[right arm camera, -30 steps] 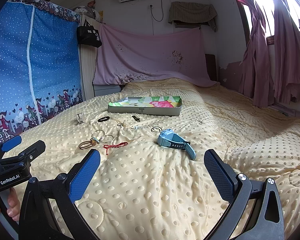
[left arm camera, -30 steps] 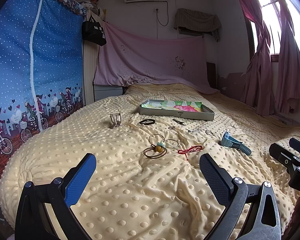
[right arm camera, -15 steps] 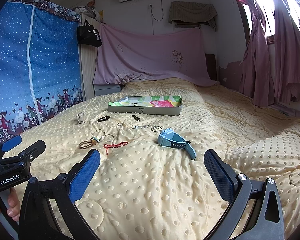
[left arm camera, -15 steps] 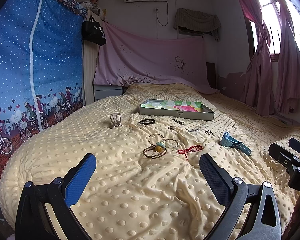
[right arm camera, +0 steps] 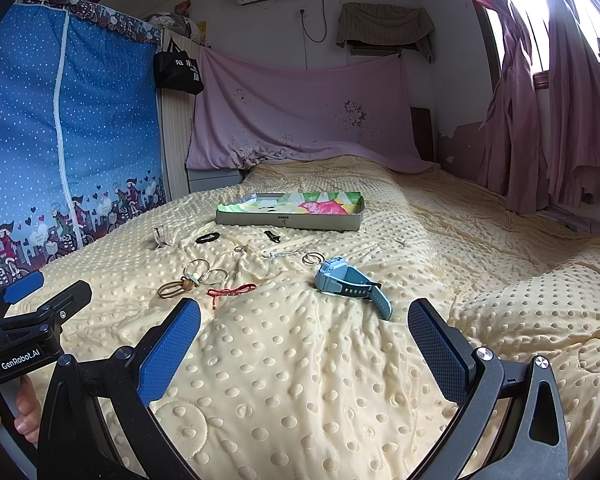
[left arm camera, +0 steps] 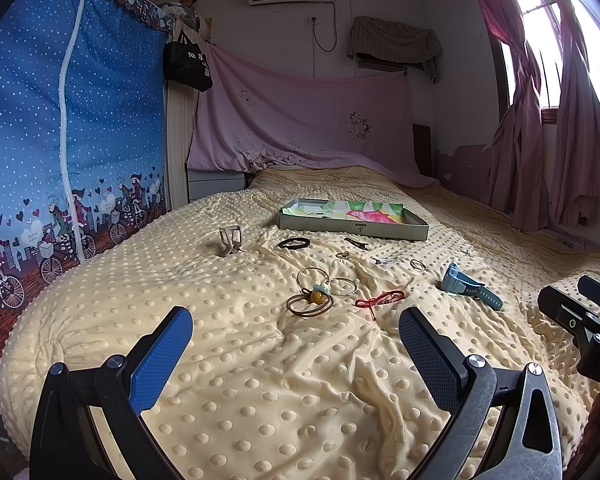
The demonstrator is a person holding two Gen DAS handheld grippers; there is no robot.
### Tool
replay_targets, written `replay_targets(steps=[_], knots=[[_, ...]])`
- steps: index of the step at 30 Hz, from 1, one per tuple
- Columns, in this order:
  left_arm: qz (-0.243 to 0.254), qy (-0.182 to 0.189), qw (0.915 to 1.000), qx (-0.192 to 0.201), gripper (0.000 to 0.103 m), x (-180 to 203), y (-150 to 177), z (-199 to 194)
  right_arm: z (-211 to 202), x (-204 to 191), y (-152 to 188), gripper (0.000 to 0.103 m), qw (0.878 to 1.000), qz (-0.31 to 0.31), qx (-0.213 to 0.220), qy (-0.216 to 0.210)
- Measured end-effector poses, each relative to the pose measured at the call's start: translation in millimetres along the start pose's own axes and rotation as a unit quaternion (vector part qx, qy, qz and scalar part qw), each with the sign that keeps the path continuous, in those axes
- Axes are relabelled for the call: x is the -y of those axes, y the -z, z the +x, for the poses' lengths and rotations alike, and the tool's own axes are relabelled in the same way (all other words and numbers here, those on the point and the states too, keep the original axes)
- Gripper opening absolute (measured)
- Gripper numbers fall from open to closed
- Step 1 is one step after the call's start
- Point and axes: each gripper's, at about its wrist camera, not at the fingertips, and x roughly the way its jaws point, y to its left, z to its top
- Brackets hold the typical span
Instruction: Organize jewelry
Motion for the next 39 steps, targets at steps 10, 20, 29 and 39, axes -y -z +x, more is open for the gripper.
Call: replay_targets(steps=[10,20,29,39], knots=[[0.000,0.000,1.0000,0.000,0.103,0,0,0,0,0,0,0.102,1.000,0.000,0.000,0.000],[0.000,0.000,1.0000,0.000,0.103,0,0,0,0,0,0,0.102,1.000,0.000,0.001,0.000],[-0.001,-0.001,1.0000,-0.001,0.103,0,-1,-3,0,1,-2,0.102,1.000,0.002,0.002,0.000],[-0.018,-0.009,0.9998,-0.010,0.103,-4,-8,11,8,6,-13,0.102,1.000,-0.004,-0.004,-0.012]])
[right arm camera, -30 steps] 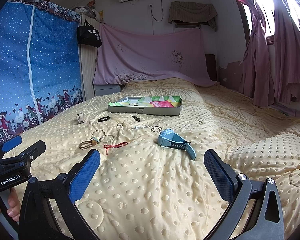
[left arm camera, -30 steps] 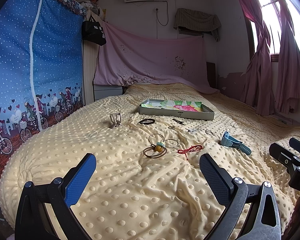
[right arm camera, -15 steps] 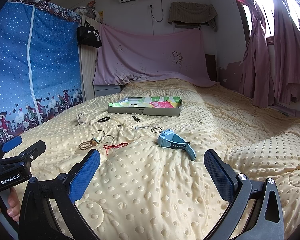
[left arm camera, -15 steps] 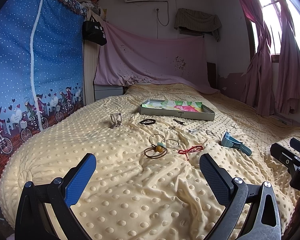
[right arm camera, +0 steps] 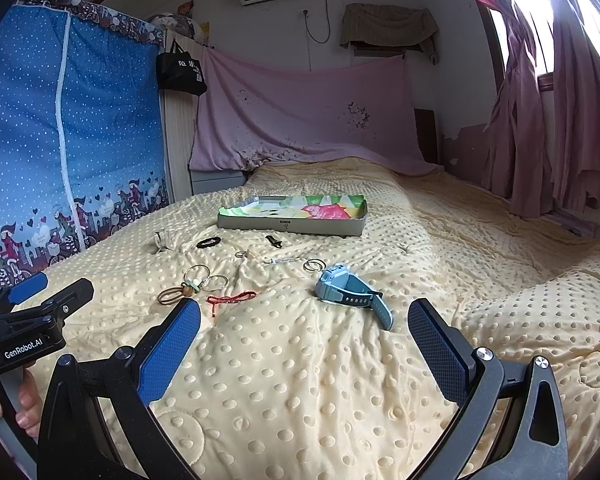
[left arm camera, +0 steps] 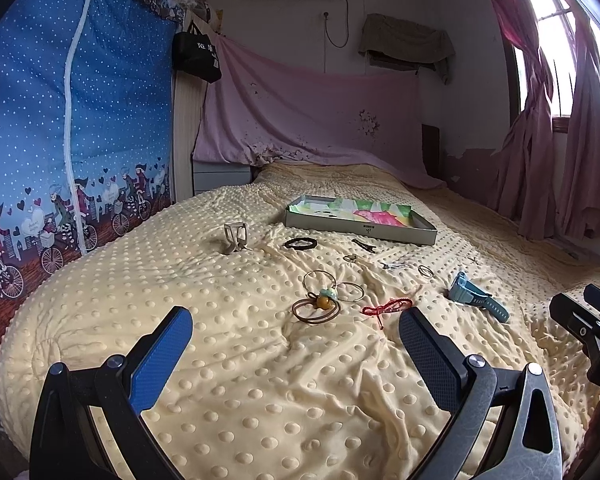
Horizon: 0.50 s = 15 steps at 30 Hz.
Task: Organize jewelry
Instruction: 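Lower the left tool onto the brown hair tie with yellow bead and close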
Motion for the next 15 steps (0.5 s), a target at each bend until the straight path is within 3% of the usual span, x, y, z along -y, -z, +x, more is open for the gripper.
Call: replay_targets(steps=[4,15], knots=[[0.011,-0.009,0.9999,0.005,0.103,-1,-7,5,5,3,-5,0.102,1.000,-0.004,-0.001,0.001],[0.025,-0.010,0.9990,-0.036,0.103,-5,-25,52,44,12,-30,0.102,0.999,-0.004,-0.027,-0.020]])
